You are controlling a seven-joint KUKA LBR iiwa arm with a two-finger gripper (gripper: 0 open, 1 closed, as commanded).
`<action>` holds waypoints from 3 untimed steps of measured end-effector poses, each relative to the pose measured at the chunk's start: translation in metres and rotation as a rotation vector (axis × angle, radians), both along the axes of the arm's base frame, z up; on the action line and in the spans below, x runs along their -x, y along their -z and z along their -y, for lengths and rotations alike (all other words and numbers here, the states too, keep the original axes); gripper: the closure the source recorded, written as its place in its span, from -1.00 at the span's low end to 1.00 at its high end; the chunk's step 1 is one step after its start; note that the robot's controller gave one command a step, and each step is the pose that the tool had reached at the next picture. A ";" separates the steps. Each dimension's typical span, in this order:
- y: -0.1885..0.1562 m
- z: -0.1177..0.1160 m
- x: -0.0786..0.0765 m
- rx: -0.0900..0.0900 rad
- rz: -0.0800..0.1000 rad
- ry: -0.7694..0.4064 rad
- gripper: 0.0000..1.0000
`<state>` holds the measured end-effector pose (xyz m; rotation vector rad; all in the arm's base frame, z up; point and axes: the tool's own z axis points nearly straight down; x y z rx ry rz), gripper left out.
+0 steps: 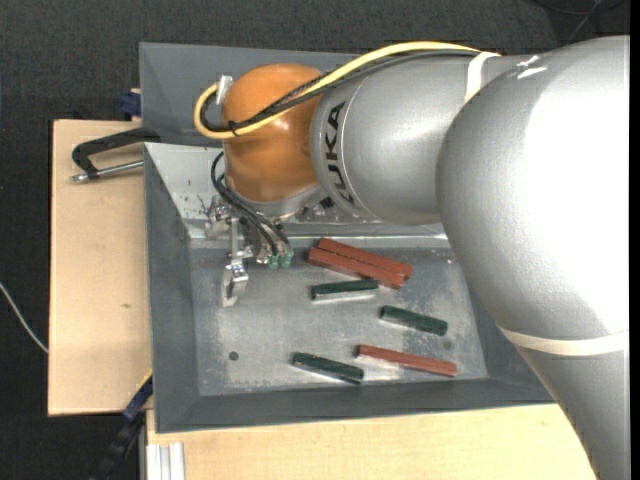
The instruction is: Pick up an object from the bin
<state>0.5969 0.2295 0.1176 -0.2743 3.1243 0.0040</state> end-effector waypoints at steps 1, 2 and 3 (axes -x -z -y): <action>0.034 0.031 -0.002 0.002 -0.002 -0.300 -1.00; 0.040 0.062 -0.003 0.003 -0.005 -0.364 -1.00; 0.029 0.069 -0.001 0.004 0.000 -0.518 -1.00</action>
Offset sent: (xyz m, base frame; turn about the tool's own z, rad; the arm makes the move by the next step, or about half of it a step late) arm 0.0028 -0.0706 -0.0408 -0.3734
